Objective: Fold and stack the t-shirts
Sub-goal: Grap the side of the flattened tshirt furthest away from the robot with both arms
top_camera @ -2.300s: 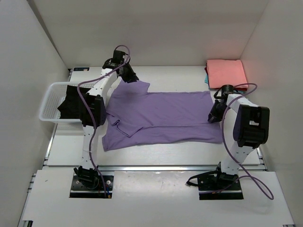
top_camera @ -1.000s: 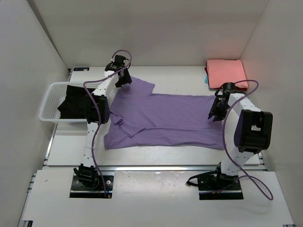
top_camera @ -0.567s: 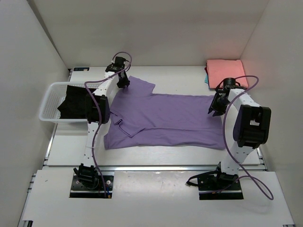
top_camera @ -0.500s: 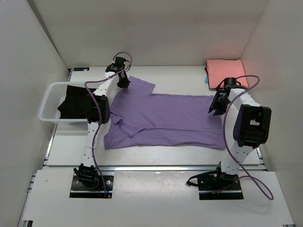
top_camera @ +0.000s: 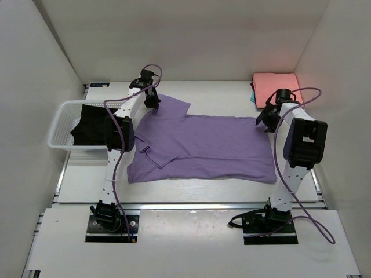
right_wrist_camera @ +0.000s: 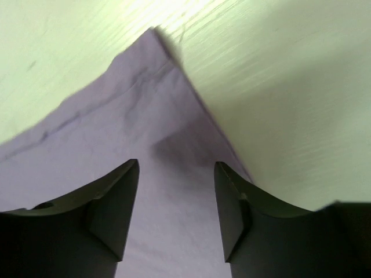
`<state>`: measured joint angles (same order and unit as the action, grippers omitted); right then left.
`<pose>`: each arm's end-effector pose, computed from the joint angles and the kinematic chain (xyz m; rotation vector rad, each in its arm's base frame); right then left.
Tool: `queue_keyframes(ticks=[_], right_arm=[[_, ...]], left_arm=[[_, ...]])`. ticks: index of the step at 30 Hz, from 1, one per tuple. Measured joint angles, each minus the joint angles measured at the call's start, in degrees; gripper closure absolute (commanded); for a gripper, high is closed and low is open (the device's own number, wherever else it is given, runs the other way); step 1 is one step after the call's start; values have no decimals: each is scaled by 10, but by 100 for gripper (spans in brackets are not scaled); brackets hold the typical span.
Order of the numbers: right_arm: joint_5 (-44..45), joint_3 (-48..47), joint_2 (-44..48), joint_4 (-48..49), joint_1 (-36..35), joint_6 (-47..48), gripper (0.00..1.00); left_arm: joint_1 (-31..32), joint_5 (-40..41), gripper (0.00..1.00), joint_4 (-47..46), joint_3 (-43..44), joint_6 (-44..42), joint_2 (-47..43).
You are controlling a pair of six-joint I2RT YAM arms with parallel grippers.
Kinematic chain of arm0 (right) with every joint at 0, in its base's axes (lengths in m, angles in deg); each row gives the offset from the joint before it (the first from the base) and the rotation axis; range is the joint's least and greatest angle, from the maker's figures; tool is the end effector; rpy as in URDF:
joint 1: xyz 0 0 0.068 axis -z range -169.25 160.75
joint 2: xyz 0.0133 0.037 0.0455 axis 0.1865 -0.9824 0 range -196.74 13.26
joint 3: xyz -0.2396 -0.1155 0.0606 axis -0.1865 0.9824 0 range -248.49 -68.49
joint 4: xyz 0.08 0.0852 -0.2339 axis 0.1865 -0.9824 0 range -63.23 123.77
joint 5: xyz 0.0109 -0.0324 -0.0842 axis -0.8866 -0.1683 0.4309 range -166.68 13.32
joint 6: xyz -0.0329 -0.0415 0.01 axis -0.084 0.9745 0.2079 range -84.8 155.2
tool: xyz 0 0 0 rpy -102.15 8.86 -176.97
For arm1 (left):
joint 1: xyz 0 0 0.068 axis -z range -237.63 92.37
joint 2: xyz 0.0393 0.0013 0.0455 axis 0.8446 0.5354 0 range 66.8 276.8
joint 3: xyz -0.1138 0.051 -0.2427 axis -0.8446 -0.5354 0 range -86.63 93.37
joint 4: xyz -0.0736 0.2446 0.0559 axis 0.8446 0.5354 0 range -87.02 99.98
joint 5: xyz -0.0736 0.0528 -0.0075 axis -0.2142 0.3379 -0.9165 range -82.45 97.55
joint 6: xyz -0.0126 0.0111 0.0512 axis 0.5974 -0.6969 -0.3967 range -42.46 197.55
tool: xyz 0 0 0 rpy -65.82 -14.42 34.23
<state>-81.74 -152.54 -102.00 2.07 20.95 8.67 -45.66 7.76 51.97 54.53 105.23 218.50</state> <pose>0.4170 -0.0718 0.1791 0.8167 2.5509 0.2088 0.5477 -0.1160 0.1585 -0.3608 2.6050 -0.2385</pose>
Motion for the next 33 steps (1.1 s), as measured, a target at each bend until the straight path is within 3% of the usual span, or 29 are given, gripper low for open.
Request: queue_keyframes(ticks=[5,15,22,26,27,29,33], right_arm=[[26,-47,-43,-7,0,-7,44],[63,-232,-156,-50,-3,-3,45],[74,-263,-178,-96,-15,-2,46],[77,-264,-178,-107,-22,4,63],[77,-264,-178,-109,-23,6,81],[74,-263,-178,-114,-23,11,100],[69,-263,-178,-116,-23,20,100]], left_arm=[[1,-28,100,-2,0,2,0],[1,-63,100,-12,0,13,0],[-7,-73,100,-15,0,19,0],[-14,-74,100,-15,0,20,0],[-15,-74,100,-15,0,21,0],[-16,-74,100,-15,0,21,0],[-19,-75,100,-16,-1,21,0]])
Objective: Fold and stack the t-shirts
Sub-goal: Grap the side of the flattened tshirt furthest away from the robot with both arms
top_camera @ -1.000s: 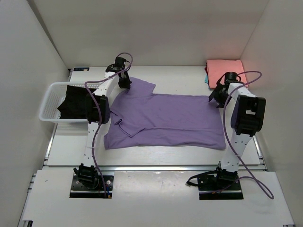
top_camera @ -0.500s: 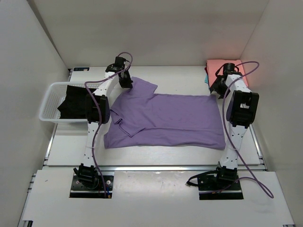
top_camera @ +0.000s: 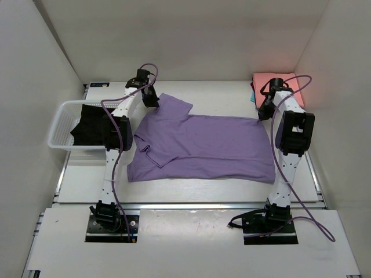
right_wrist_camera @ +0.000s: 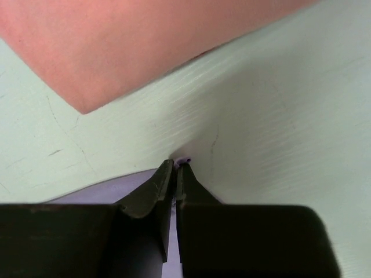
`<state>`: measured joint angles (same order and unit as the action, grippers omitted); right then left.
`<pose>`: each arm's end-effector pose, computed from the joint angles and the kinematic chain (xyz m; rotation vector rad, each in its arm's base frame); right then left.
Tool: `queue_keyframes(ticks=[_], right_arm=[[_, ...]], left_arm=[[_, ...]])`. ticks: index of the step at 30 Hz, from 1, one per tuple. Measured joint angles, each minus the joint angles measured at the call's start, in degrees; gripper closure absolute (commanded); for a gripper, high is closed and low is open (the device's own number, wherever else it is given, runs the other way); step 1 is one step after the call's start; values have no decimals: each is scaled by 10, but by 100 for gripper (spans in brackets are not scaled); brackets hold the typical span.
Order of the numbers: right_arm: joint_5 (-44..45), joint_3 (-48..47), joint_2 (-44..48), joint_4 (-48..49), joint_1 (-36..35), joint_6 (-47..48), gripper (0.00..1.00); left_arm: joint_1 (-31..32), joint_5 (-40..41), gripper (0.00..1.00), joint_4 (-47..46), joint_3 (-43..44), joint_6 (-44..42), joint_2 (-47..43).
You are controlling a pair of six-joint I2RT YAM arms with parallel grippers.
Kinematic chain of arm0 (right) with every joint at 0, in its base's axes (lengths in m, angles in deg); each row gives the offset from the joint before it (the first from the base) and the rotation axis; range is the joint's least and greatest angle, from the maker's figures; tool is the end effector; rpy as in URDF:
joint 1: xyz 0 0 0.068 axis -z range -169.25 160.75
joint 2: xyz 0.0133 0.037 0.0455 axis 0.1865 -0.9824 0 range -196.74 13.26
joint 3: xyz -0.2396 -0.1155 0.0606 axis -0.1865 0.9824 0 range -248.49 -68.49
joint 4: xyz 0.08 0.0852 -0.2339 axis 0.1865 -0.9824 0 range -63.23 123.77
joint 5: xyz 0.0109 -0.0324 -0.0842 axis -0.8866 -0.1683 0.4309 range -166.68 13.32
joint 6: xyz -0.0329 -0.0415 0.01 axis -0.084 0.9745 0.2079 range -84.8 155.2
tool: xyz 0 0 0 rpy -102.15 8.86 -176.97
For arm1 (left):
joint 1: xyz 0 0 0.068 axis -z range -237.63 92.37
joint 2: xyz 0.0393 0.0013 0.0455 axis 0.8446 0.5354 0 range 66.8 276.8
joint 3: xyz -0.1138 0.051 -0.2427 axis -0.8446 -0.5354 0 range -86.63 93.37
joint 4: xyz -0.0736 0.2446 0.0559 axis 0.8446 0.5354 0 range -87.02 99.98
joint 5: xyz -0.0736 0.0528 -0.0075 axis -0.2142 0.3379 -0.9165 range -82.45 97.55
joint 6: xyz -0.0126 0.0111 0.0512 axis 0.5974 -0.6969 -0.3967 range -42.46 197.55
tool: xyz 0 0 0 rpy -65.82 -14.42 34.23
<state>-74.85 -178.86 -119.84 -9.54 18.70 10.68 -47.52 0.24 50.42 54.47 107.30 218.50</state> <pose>0.4892 -0.0694 0.1667 0.7700 2.6118 0.0402 0.5526 -0.1032 0.1599 -0.4011 2.5989 -0.4146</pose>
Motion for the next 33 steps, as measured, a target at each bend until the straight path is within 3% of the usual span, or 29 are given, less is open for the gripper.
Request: queue_keyframes(ticks=[10,19,33], right_arm=[[-12,-7,6,3,0,95,100],[-41,143,134,38,1,116,99],[-131,350,307,99,83,132,100]], left_arm=[[-13,-32,100,-7,-65,0,-56],[-26,-61,100,-12,-162,1,-172],[-14,-75,100,-4,-455,-12,-410]])
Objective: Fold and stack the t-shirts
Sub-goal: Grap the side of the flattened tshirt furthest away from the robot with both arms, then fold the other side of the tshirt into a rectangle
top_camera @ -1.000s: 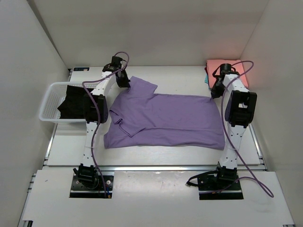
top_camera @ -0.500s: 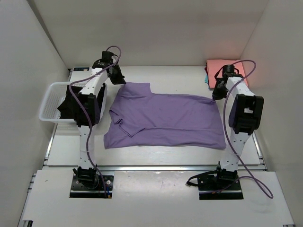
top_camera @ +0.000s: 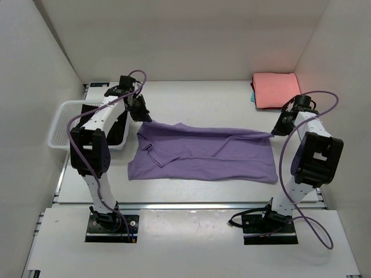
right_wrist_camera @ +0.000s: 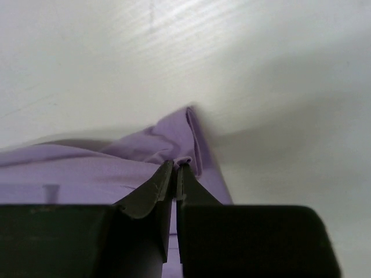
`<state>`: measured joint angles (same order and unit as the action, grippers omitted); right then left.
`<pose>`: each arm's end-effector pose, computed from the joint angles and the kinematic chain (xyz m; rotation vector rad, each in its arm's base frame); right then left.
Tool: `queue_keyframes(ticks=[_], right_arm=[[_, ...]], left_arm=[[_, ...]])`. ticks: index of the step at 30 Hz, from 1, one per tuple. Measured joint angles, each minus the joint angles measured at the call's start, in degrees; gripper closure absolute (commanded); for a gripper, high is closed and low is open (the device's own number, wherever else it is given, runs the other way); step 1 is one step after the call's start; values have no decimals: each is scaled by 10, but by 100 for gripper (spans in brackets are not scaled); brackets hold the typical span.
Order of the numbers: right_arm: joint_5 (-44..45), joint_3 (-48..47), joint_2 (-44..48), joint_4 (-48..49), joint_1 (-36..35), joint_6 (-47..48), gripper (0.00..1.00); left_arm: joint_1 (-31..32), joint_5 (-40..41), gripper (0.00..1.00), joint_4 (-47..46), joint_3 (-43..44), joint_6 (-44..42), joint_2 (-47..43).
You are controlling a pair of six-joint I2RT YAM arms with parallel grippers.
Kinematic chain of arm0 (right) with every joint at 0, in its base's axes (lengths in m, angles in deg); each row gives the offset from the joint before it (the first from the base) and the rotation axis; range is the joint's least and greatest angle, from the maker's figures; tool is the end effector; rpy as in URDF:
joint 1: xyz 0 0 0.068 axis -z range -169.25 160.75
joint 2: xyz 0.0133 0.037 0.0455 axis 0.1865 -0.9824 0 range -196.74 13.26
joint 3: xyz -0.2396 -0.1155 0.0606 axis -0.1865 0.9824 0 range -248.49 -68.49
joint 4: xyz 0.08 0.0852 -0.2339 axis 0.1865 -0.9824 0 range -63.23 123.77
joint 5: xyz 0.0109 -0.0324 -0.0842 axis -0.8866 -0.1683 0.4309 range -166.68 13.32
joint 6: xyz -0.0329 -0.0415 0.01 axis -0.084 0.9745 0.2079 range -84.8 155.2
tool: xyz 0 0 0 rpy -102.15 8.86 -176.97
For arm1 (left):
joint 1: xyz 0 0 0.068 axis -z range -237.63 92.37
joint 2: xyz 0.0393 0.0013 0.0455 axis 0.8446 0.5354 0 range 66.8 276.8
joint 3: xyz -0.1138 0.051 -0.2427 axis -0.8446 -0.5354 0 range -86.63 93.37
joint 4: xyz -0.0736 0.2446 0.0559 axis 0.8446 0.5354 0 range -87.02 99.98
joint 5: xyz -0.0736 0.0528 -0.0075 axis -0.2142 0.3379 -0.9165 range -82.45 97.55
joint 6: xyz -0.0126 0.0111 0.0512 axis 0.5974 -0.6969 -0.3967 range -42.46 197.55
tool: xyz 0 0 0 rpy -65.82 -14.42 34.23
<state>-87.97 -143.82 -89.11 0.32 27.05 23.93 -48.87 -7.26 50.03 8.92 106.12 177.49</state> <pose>0.3626 -0.0987 0.2186 0.5559 2.5512 0.2276 0.4097 -0.0724 0.2586 -0.3806 2.6861 -0.5488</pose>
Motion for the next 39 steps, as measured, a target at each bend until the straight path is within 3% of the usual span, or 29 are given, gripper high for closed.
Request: queue_keyframes(ticks=[8,21,35,37,39], right_arm=[[-23,113,61,24,4,10,100],[-23,208,138,48,-19,25,100],[35,250,177,53,-15,35,100],[42,250,178,53,-12,34,92],[45,254,181,54,-12,32,84]], left_arm=[[-7,11,100,7,-113,-7,-78],[-7,22,100,10,-237,-10,-195],[-10,42,100,9,-294,-12,-226],[-10,45,99,9,-294,-12,-226],[-10,46,87,8,-295,-12,-226]])
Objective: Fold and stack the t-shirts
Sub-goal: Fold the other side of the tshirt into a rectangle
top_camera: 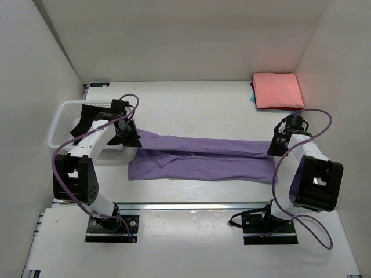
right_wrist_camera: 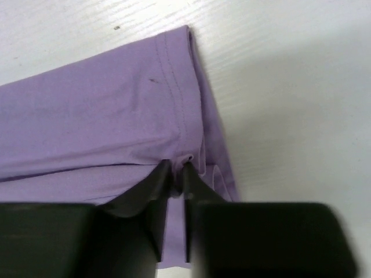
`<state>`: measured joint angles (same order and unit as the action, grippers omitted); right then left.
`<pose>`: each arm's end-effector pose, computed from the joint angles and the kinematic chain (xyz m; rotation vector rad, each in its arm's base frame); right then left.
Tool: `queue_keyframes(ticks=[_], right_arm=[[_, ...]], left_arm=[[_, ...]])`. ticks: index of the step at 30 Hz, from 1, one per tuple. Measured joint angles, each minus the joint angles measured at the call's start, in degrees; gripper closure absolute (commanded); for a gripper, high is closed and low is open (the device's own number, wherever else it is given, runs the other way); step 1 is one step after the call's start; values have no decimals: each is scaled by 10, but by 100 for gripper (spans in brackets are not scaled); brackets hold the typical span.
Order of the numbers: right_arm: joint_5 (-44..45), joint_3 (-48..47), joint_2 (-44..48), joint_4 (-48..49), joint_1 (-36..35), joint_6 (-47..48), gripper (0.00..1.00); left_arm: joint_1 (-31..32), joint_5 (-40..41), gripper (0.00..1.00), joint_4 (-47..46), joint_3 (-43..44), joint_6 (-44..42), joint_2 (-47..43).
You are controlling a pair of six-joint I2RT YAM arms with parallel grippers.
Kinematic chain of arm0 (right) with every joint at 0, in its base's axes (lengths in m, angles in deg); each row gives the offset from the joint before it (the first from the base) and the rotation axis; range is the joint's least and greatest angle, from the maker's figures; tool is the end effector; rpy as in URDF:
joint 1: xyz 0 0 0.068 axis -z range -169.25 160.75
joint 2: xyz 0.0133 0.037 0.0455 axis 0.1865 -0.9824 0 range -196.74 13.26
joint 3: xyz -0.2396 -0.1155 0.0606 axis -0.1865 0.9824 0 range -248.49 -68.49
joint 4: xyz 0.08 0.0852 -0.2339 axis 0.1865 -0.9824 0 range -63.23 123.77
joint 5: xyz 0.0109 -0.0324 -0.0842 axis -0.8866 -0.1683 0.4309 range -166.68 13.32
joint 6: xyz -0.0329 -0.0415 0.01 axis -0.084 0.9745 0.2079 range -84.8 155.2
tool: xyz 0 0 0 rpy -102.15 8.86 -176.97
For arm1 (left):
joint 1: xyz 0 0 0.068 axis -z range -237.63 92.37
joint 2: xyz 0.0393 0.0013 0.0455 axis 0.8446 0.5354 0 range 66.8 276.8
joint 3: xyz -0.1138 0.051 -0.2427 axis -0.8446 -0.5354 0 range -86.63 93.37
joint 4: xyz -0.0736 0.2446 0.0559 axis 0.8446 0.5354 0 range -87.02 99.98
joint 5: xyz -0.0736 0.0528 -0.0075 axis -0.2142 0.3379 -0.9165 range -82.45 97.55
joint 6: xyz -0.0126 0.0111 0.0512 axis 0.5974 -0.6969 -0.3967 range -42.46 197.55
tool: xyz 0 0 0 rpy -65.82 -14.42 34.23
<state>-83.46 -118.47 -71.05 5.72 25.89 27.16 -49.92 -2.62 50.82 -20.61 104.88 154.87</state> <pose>0.2721 -0.0692 0.1907 0.4947 2.6049 0.1164 0.2946 -0.0463 0.2387 -0.4389 2.8003 -0.3919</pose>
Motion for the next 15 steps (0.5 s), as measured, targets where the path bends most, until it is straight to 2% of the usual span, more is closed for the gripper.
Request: queue_keyframes(ticks=[1,2,3,10,15], right_arm=[[4,3,3,0,0,-1,75],[11,8,7,-2,-1,-2,71],[17,11,10,-4,-1,-3,70],[78,6,35,-36,-2,-7,67],[78,-36,24,-36,-27,3,71]], left_arm=[[0,1,80,0,-1,0,0],[0,3,72,0,-2,-1,0],[0,5,69,0,-3,0,0],[1,22,65,8,-4,2,0],[28,27,69,17,39,2,17]])
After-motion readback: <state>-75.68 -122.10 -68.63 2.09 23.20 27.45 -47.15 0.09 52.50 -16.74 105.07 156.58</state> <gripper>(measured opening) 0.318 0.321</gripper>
